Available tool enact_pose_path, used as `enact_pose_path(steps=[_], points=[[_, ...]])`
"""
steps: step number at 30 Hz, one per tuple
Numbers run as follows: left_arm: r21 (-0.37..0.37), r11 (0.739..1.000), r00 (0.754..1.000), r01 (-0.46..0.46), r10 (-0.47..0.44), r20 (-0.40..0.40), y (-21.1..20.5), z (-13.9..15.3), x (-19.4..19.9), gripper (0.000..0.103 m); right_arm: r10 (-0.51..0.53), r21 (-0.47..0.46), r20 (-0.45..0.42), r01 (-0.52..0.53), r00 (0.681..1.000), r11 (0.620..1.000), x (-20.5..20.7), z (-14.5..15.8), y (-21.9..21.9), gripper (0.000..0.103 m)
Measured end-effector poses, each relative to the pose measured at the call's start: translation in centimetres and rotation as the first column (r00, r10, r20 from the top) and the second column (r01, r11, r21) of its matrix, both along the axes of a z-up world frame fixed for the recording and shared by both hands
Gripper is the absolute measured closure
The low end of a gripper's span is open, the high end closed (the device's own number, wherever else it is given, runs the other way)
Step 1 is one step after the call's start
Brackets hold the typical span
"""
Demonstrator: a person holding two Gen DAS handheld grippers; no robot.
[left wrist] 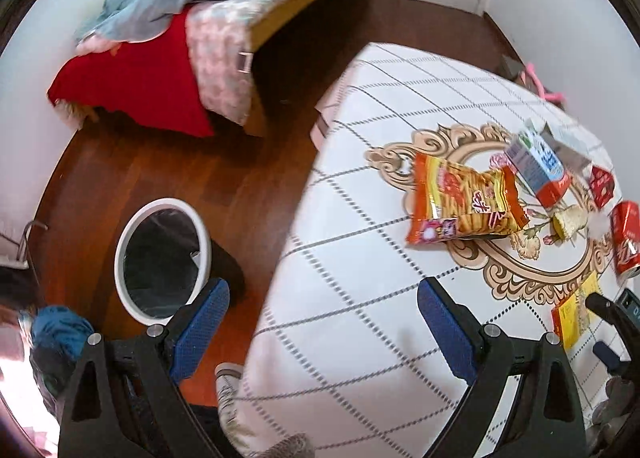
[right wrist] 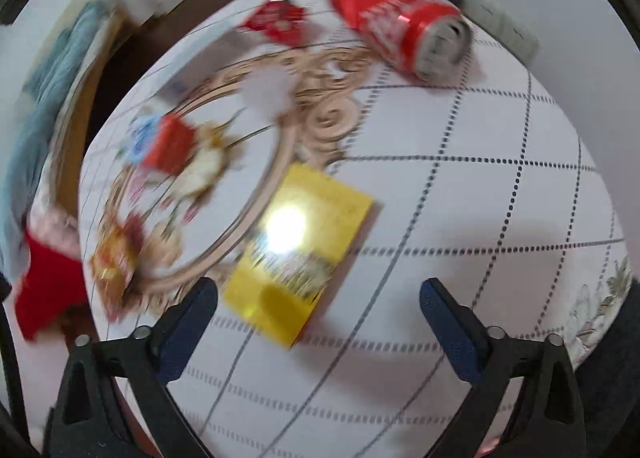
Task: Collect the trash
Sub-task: 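Grasp the red-yellow snack bag with the left tool while the right tool grasps the yellow cigarette pack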
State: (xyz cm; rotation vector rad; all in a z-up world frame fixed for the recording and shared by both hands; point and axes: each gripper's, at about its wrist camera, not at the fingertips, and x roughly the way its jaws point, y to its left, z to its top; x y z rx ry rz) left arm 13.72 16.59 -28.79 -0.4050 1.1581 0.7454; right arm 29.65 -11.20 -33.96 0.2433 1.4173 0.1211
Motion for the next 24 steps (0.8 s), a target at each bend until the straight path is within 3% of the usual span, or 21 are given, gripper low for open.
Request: enact_pose_path(steps=[2,5,6,7,8,13,15,19,22,24], points=[[-0.005,1.0,1.0,0.01,-0.01,-0.011,-0.1,-0.6,0.8,0.007,0.003,-0.014,0.007,-0.003,1.0,1.0,0.4,-0.4,0.8,0.008],[-0.018,1.0,1.0,0.017,-0.017,-0.021,0.0,-1.3,1.6,0.007,0.098,-0.107,0.072,-0.09,0.993,0.99,0.8,-0.4,3.5,0.011],[-0.024,0.999,1.0,0.023,-0.024,-0.02,0.1,-1.5,1.9,0.007,0.13,-0.141,0.088,-0.117,0.988,0.983,0.8,-0.4,4.3,0.019],[-0.029,0.999,0.999,0.032,-0.032,-0.02,0.2,-1.7,2.1,0.007,0.194,-0.21,0.111,-0.168,0.975,0.963,0.7,-0.4,5.6,0.024],[-0.036,0.999,0.999,0.039,-0.039,-0.021,0.3,-1.8,2.2,0.007,0.23,-0.218,0.125,-0.199,0.965,0.955,0.7,-0.3,6.3,0.029],[-0.14,0.989,0.999,0.038,-0.036,0.017,1.7,-2.7,3.5,0.007,0.443,-0.292,0.174,-0.383,0.88,0.876,1.3,0.5,10.2,0.036],[-0.18,0.983,0.999,0.03,-0.023,0.042,2.3,-3.0,4.1,0.007,0.478,-0.316,0.164,-0.413,0.863,0.854,2.1,0.7,10.9,0.036],[-0.26,0.965,0.995,0.017,0.009,0.095,3.3,-3.4,6.0,0.007,0.425,-0.195,0.076,-0.405,0.902,0.893,4.6,0.1,10.8,0.033],[-0.316,0.948,0.996,0.03,-0.001,0.092,3.5,-4.6,7.9,0.008,0.414,-0.183,0.069,-0.397,0.907,0.9,5.5,-0.1,10.2,0.028],[-0.313,0.949,0.997,0.047,-0.024,0.078,3.4,-5.1,8.8,0.011,0.409,-0.193,0.073,-0.389,0.91,0.901,5.4,0.0,9.6,0.026]])
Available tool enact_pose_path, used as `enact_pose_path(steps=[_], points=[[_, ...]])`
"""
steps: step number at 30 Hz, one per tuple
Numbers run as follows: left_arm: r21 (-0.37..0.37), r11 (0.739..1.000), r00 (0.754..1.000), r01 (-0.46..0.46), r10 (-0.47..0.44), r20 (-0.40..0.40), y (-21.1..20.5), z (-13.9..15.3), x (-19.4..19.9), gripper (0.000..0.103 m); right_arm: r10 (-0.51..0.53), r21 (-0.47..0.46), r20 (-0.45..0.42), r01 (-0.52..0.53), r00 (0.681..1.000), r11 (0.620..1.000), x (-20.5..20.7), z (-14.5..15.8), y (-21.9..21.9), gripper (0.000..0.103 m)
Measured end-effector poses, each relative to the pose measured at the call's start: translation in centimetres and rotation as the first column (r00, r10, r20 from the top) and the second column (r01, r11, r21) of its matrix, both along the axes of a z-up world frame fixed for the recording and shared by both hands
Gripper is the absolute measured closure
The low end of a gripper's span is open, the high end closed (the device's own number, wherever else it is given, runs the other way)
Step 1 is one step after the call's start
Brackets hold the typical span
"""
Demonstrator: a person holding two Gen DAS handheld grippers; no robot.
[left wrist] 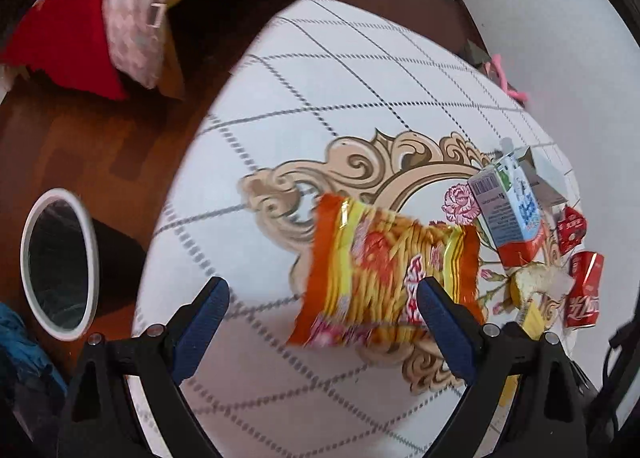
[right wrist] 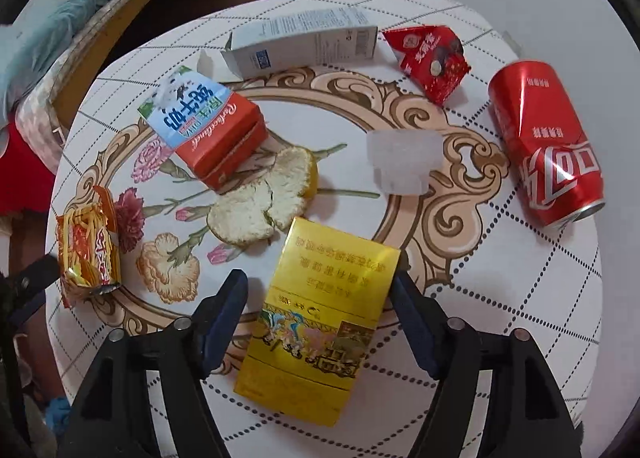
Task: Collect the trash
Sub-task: 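Grasp the red-yellow snack bag with the left tool while the right tool grasps the yellow cigarette pack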
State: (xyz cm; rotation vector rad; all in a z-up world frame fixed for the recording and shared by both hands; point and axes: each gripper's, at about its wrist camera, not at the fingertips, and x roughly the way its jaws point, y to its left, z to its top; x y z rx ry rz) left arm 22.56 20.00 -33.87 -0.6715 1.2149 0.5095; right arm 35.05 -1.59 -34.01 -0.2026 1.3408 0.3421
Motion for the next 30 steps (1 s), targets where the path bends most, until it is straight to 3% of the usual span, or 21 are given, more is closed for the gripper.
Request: enact_pose_path(steps=[5,7,8,11,18,30], points=[[0.161,0.981,0.993,0.107,-0.098,-0.061,-2.2,0.2,1.5,0.085,0.025,-0.045,0.041,-0.023,0.999,0.999,-0.8,-0.8,2.5,0.028],[0.188,0.973,0.99,0.135,-0.125,-0.063,-3.0,0.4,1.4,0.096,0.034,-0.041,0.054,-0.031,0.998,0.999,-0.1,-0.7,2.7,0.03],[0.197,0.97,0.989,0.142,-0.131,-0.068,-3.4,0.5,1.2,0.097,0.041,-0.037,0.061,-0.038,0.997,0.999,0.0,-0.4,2.6,0.038],[0.194,0.972,0.991,0.134,-0.125,-0.055,-3.8,1.2,0.2,0.099,0.045,-0.021,0.046,-0.045,0.998,0.999,-1.4,0.1,1.5,0.039],[0.264,0.958,0.994,0.108,-0.111,-0.003,-4.1,5.4,-2.9,0.1,0.031,0.127,0.043,-0.037,0.999,0.991,-4.5,2.7,-0.7,0.039],[0.371,0.929,0.983,0.014,-0.08,0.163,-1.9,14.9,-7.8,0.101,0.103,0.3,0.153,-0.146,0.983,0.943,-6.5,12.6,1.0,0.039]])
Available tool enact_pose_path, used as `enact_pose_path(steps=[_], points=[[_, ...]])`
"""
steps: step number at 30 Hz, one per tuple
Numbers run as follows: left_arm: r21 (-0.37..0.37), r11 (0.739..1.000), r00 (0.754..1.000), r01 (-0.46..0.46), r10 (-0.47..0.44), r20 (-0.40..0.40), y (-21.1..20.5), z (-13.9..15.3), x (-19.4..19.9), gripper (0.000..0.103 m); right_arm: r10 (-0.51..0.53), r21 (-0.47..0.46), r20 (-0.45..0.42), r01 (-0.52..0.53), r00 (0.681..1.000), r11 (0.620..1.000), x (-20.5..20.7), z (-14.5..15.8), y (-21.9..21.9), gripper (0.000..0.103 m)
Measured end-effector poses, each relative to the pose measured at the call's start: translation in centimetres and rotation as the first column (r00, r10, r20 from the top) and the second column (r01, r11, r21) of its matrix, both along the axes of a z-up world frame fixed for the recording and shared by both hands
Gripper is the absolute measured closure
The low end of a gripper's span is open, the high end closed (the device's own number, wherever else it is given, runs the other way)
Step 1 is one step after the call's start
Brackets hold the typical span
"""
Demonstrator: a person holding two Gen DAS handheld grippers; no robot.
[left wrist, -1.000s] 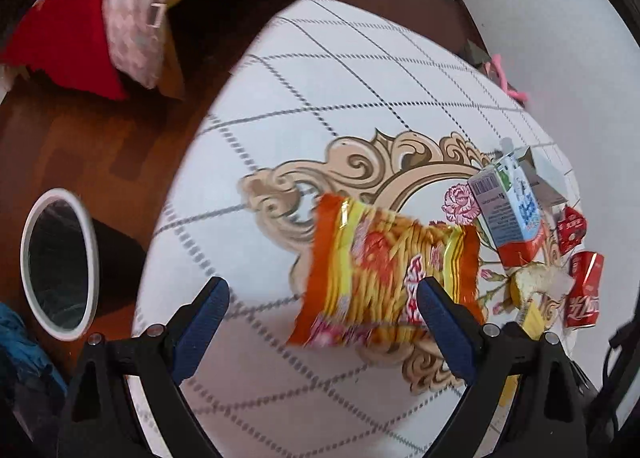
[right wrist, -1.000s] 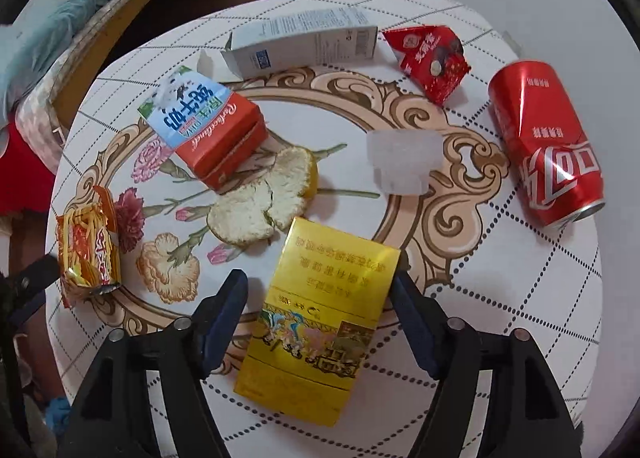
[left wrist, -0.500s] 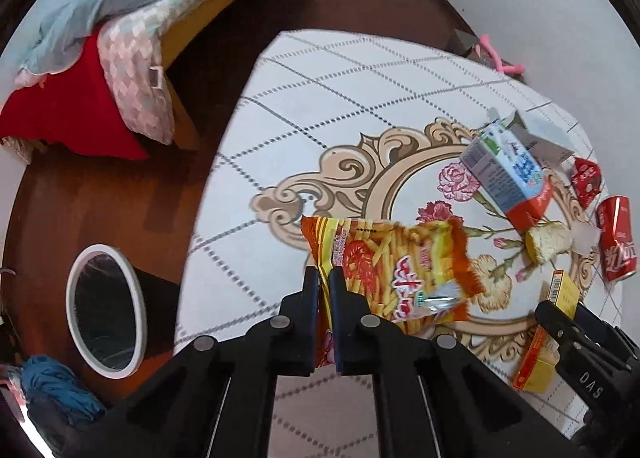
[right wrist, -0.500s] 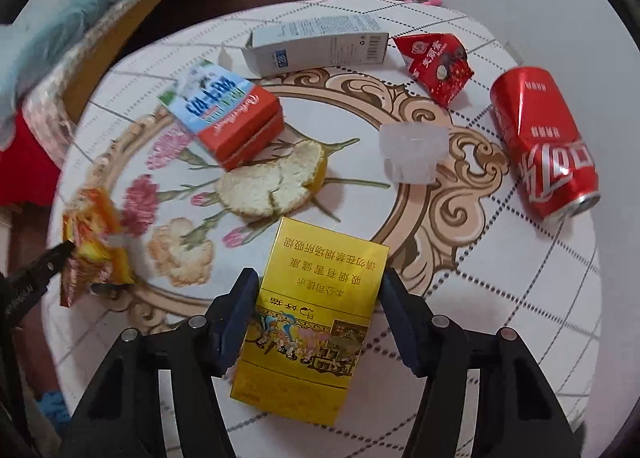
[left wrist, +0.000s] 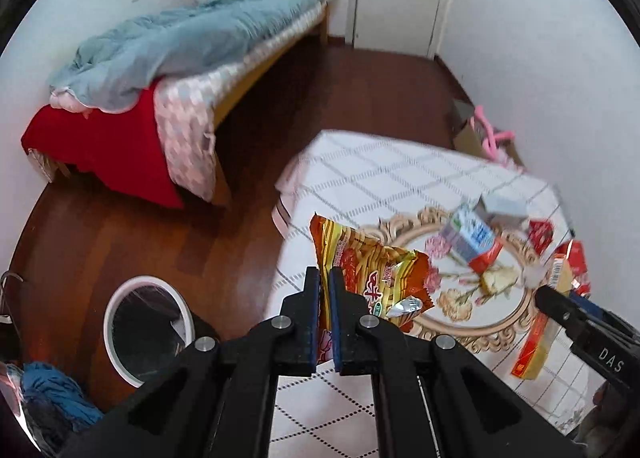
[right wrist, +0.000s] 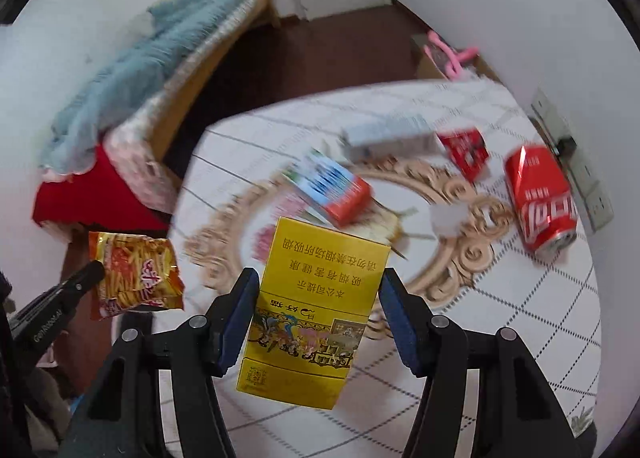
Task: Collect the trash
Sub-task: 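Grasp the red-yellow snack bag with the left tool while the right tool grasps the yellow cigarette pack, then carry both items over the bin and open both tools to drop them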
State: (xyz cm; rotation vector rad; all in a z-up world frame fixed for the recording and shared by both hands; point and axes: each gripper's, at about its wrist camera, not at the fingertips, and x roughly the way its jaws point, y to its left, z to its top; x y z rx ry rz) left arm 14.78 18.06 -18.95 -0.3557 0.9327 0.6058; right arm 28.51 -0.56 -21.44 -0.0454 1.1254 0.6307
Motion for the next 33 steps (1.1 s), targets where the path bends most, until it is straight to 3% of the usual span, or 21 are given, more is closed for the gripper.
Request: enact_pose_path(steps=[8,16,22,27,33], points=[[0.091,0.993,0.995,-0.082,0.076,0.068,4.1,5.4,-5.5,0.101,0.155,0.103,0.027,-0.157,0.988,0.982,-3.9,5.3,6.6,0.04],[0.149,0.961,0.973,-0.231,0.228,0.037,11.0,5.8,-13.6,0.101,0.351,0.108,0.004,-0.349,0.936,0.931,-10.0,4.8,18.0,0.04],[0.137,0.937,0.943,-0.322,0.33,-0.037,16.0,1.8,-18.2,0.101,0.489,0.065,-0.067,-0.485,0.87,0.872,-15.6,0.2,26.8,0.04],[0.048,0.915,0.907,-0.401,0.404,-0.116,20.8,-3.9,-21.8,0.101,0.56,0.006,-0.161,-0.567,0.812,0.824,-19.3,-5.8,33.6,0.041],[-0.076,0.883,0.876,-0.463,0.442,-0.193,25.5,-10.7,-25.0,0.097,0.572,-0.057,-0.269,-0.606,0.774,0.793,-21.0,-12.8,39.6,0.041]])
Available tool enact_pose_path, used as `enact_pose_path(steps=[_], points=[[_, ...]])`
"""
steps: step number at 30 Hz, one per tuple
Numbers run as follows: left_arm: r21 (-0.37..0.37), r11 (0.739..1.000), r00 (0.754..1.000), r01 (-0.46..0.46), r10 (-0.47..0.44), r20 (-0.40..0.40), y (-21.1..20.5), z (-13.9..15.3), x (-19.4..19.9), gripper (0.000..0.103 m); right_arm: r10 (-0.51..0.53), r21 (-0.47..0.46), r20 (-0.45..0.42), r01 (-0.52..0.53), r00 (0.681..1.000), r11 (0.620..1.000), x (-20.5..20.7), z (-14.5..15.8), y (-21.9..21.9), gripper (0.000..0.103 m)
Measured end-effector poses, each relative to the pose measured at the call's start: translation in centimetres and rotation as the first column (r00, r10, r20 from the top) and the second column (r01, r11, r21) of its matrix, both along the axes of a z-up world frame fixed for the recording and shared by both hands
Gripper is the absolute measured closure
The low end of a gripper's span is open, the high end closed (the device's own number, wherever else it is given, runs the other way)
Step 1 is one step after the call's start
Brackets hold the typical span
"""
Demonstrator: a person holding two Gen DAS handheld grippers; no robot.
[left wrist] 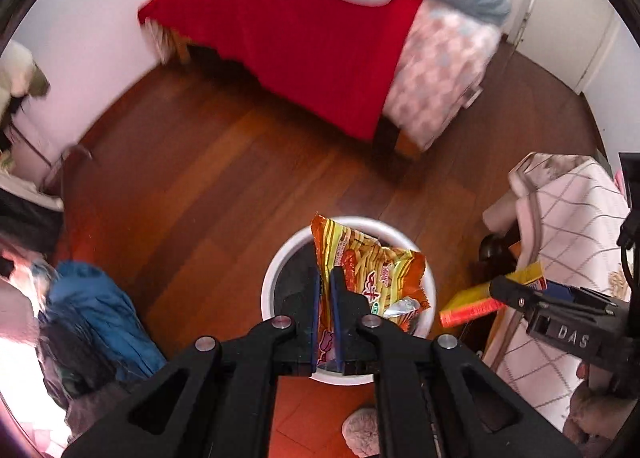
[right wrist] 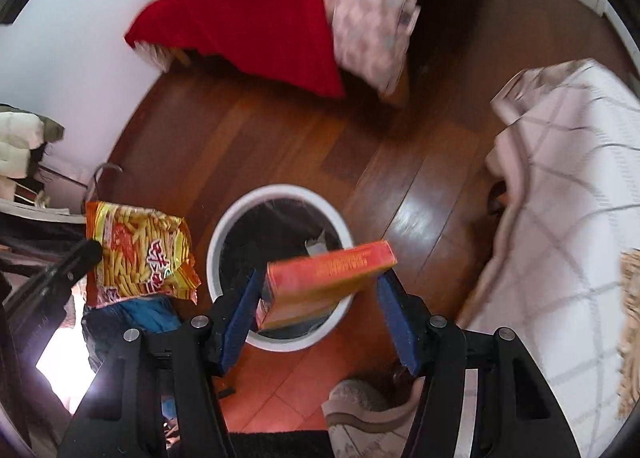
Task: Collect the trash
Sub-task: 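Carry both items over the bin and open both tools to drop them, then swing both tools back toward the table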
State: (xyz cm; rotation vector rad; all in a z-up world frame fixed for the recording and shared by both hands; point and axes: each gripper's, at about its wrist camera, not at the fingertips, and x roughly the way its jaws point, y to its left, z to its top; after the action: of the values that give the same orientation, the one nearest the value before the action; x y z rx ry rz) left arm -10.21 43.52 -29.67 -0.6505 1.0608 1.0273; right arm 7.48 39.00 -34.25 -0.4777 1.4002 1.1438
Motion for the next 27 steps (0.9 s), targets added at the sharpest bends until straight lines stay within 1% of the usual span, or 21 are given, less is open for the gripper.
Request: enact_pose_path(steps=[1,2,3,6,7,8,9,10,11,14,16,18,19,20,22,27], points=[[-0.019,1.0,1.0,-0.006,0.006,0.005,0.6,-0.8,-0.2,0.097,0.003,-0.019,-0.011,-0.003,1.0,1.0,-0.2,-1.4,1.0,0.042],[-0.041,0.999,1.0,-0.011,0.011,0.005,1.0,-1.7,-0.3,0.097,0.007,-0.03,-0.017,-0.008,1.0,1.0,-0.3,-2.1,1.5,0.045],[-0.063,0.998,1.0,-0.023,0.023,0.002,1.7,-2.6,-0.7,0.097,0.013,-0.052,-0.032,-0.015,0.999,0.999,-0.5,-3.5,2.3,0.056],[-0.127,0.99,0.998,-0.062,0.063,0.004,2.9,-5.0,-1.8,0.095,0.014,-0.092,-0.092,-0.023,0.996,0.996,-0.9,-6.4,4.0,0.056],[-0.136,0.988,0.997,-0.074,0.075,0.002,3.1,-5.5,-1.9,0.086,0.018,-0.099,-0.113,-0.03,0.993,0.995,-1.0,-7.3,4.2,0.056],[-0.146,0.985,0.996,-0.092,0.092,-0.006,3.3,-6.1,-2.2,0.057,0.018,-0.097,-0.13,-0.031,0.991,0.995,-0.9,-7.9,4.2,0.056],[-0.155,0.982,0.994,-0.105,0.104,-0.01,3.4,-6.7,-2.6,0.035,0.02,-0.096,-0.147,-0.034,0.989,0.995,-1.1,-8.5,4.3,0.056],[-0.159,0.981,0.993,-0.115,0.115,-0.009,3.4,-7.0,-2.9,0.002,0.03,-0.103,-0.143,-0.045,0.989,0.994,-1.4,-8.9,4.2,0.055],[-0.156,0.979,0.992,-0.128,0.127,-0.013,3.4,-7.3,-3.4,0.0,0.048,-0.112,-0.125,-0.062,0.991,0.992,-1.8,-9.1,4.2,0.055],[-0.162,0.974,0.987,-0.156,0.149,-0.055,3.0,-8.4,-4.3,0.0,0.087,-0.135,-0.068,-0.096,0.994,0.986,-2.7,-9.5,3.9,0.037],[-0.162,0.972,0.985,-0.169,0.159,-0.071,2.8,-8.8,-4.6,0.0,0.101,-0.155,-0.013,-0.101,0.995,0.983,-2.9,-9.7,3.7,0.028],[-0.158,0.973,0.984,-0.171,0.16,-0.083,2.3,-9.0,-4.8,0.0,0.106,-0.171,0.029,-0.099,0.994,0.98,-3.1,-9.9,3.2,0.007],[-0.157,0.972,0.983,-0.173,0.161,-0.086,2.1,-9.0,-4.8,0.0,0.111,-0.181,0.041,-0.102,0.993,0.978,-3.2,-10.0,3.0,0.002],[-0.153,0.973,0.983,-0.172,0.16,-0.087,1.9,-8.7,-4.9,0.0,0.116,-0.191,0.055,-0.104,0.992,0.976,-3.4,-10.0,2.9,0.0],[-0.14,0.975,0.983,-0.171,0.16,-0.087,1.4,-8.1,-4.9,0.0,0.126,-0.198,0.074,-0.109,0.989,0.974,-3.6,-9.8,2.5,0.0],[-0.091,0.984,0.986,-0.151,0.143,-0.088,-0.2,-5.8,-4.6,0.0,0.138,-0.183,0.121,-0.114,0.983,0.976,-4.1,-7.7,1.2,0.0]])
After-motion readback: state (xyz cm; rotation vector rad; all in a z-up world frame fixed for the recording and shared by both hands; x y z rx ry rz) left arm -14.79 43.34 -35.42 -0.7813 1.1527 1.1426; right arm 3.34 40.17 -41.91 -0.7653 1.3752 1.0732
